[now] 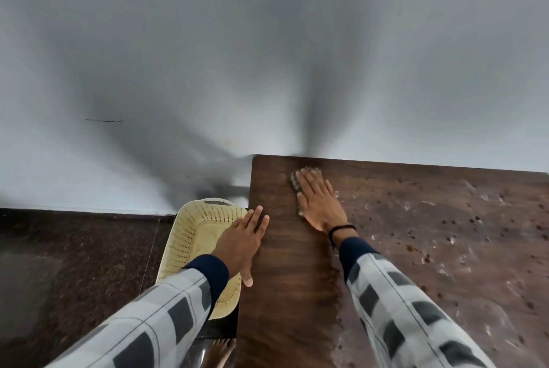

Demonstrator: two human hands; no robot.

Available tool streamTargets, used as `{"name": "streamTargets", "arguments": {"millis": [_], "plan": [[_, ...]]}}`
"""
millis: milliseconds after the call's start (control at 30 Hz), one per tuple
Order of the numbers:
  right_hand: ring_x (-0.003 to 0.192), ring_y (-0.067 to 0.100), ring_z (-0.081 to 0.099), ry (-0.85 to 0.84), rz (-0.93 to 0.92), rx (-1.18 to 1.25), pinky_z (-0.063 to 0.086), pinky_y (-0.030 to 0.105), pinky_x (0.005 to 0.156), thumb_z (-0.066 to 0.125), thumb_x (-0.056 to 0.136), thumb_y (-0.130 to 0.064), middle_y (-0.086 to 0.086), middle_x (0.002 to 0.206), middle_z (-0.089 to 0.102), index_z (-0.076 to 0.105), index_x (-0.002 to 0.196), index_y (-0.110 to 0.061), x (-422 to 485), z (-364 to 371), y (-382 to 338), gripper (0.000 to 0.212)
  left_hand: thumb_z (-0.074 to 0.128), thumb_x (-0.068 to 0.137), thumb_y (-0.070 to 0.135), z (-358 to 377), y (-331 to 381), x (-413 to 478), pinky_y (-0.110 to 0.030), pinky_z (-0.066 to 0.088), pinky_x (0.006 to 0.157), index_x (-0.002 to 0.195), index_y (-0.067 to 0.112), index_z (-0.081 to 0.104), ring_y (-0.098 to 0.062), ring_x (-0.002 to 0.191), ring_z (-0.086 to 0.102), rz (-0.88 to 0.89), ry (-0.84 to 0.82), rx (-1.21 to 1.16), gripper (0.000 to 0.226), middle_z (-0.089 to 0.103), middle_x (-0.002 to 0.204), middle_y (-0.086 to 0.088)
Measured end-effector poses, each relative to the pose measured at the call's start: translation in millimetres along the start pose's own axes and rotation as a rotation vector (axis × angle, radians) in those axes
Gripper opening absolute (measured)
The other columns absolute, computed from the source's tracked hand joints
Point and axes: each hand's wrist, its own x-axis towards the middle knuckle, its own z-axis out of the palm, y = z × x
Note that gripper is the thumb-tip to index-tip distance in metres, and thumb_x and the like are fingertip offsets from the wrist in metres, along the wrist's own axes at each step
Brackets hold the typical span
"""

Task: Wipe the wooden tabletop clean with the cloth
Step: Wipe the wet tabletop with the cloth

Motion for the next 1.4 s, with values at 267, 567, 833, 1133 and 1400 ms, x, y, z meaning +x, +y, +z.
{"name": "streamTargets", "arguments": {"millis": [267, 567, 833, 1133, 1400], "plan": [[0.157, 0.015, -0.009, 0.114, 0.142, 0.081, -0.006, 0.043, 0.125, 0.024, 0.110, -0.039, -0.006, 0.171, 0.000, 0.007, 0.163, -0.025, -0.5, 15.3, -33.3, 0.058, 0.085, 0.062, 0.060, -2.9, 1.5, -1.1, -0.040, 0.002, 0.124, 0.153, 0.007, -0.025, -0.032, 0.152, -0.016, 0.001, -0.005, 0.024, 0.153, -0.032, 0.158, -0.019], [0.157, 0.019, -0.008, 0.147, 0.303, 0.141, -0.001, 0.050, 0.127, 0.025, 0.110, -0.037, -0.002, 0.171, 0.000, 0.007, 0.164, -0.022, 20.8, 9.1, -54.7, 0.059, 0.085, 0.059, 0.063, -2.6, 2.6, 0.7, -0.041, 0.002, 0.125, 0.152, 0.006, -0.027, -0.033, 0.152, -0.016, -0.013, -0.016, 0.053, 0.156, -0.032, 0.157, -0.021], [0.158, 0.024, -0.006, 0.310, 0.624, 0.187, -0.001, 0.053, 0.126, 0.028, 0.109, -0.034, 0.004, 0.171, 0.003, 0.007, 0.163, -0.015, 14.7, 13.8, -57.7, 0.061, 0.085, 0.059, 0.064, -0.6, 2.5, 1.2, -0.042, 0.002, 0.125, 0.152, 0.006, -0.028, -0.034, 0.152, -0.017, -0.009, -0.017, 0.045, 0.156, -0.034, 0.156, -0.021], [0.158, 0.023, -0.005, 0.329, 0.698, 0.204, 0.001, 0.053, 0.126, 0.029, 0.109, -0.034, 0.003, 0.171, 0.004, 0.008, 0.163, -0.016, 25.2, 8.2, -43.9, 0.061, 0.087, 0.057, 0.063, 1.6, 2.7, 3.4, -0.042, 0.003, 0.125, 0.152, 0.007, -0.028, -0.033, 0.151, -0.017, -0.017, -0.019, 0.036, 0.159, -0.035, 0.156, -0.020], [0.158, 0.021, -0.006, 0.247, 0.623, 0.170, 0.000, 0.050, 0.127, 0.025, 0.109, -0.037, 0.001, 0.171, 0.002, 0.007, 0.164, -0.017, 22.2, -6.7, -13.1, 0.061, 0.087, 0.057, 0.061, 0.7, 3.1, 3.4, -0.043, 0.005, 0.126, 0.151, 0.007, -0.029, -0.033, 0.151, -0.017, -0.012, -0.035, 0.039, 0.159, -0.035, 0.156, -0.020]]}}
